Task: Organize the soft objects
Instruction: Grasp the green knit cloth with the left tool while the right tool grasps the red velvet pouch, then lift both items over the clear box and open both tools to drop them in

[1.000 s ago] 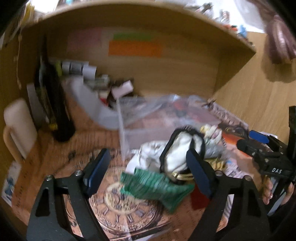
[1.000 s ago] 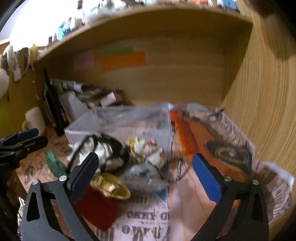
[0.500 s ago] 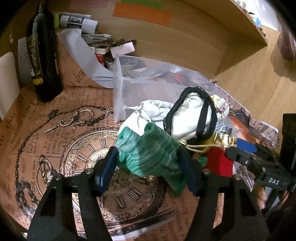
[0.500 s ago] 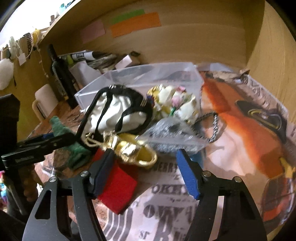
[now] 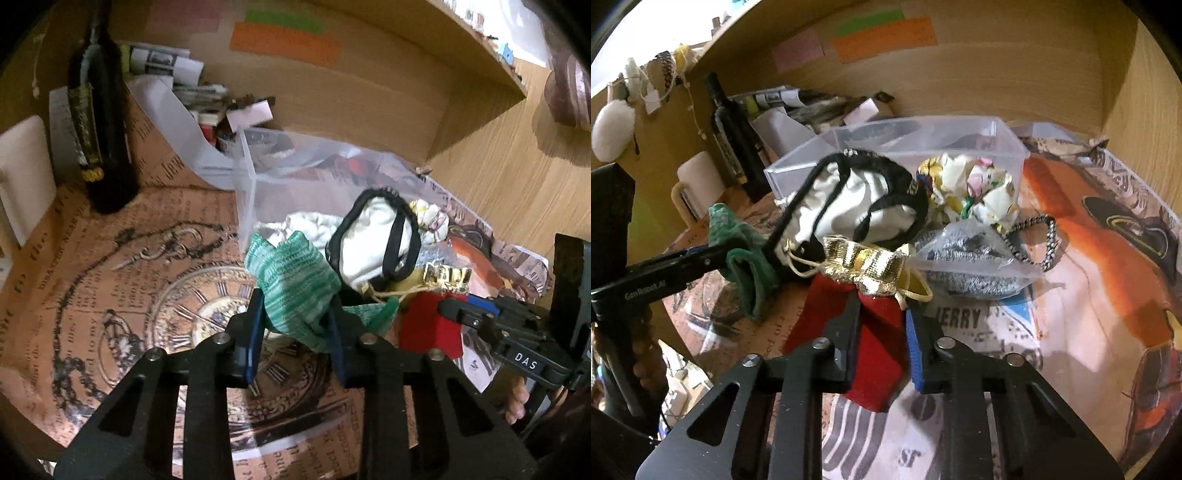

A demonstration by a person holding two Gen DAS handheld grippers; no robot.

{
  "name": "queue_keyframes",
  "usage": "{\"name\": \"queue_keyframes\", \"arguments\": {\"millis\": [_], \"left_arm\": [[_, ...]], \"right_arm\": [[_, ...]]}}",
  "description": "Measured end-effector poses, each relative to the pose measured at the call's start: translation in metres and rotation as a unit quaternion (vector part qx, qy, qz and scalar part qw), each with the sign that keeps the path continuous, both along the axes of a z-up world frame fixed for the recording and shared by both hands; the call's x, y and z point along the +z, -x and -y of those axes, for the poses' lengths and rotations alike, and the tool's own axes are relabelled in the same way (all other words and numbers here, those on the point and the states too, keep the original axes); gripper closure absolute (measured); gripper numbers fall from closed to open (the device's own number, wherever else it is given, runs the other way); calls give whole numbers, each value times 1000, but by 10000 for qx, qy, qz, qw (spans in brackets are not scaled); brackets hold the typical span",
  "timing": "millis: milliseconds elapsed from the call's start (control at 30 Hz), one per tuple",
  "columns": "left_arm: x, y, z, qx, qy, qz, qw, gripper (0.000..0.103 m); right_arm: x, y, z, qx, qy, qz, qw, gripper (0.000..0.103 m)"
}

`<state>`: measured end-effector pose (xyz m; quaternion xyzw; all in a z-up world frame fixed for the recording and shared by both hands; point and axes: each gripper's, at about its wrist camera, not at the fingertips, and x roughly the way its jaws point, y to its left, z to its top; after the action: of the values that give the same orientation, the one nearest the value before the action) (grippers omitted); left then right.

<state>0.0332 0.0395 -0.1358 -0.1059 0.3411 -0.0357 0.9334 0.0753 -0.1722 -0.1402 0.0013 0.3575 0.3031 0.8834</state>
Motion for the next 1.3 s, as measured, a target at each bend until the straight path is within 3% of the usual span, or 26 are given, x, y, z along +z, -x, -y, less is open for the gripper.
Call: {"name": "queue_keyframes", "arguments": {"millis": [500,833,1067,1300], "left_arm": [[56,-2,-3,208,-248,816,9961,72],[80,-51,3,270,-411,995,9938,72],[84,-101,4,358,-747,901,9925,72],[63,-160,1,255,-875,285,9954,72]], "right_arm": [[48,-8,16,-406,-70,883,9952,85],[87,-47,9,-593,-120,1582,9856,85],[94,-86,3,-555,-140,1494,9871,85],[80,-126,-9,-434,109,1068,9933,85]]}}
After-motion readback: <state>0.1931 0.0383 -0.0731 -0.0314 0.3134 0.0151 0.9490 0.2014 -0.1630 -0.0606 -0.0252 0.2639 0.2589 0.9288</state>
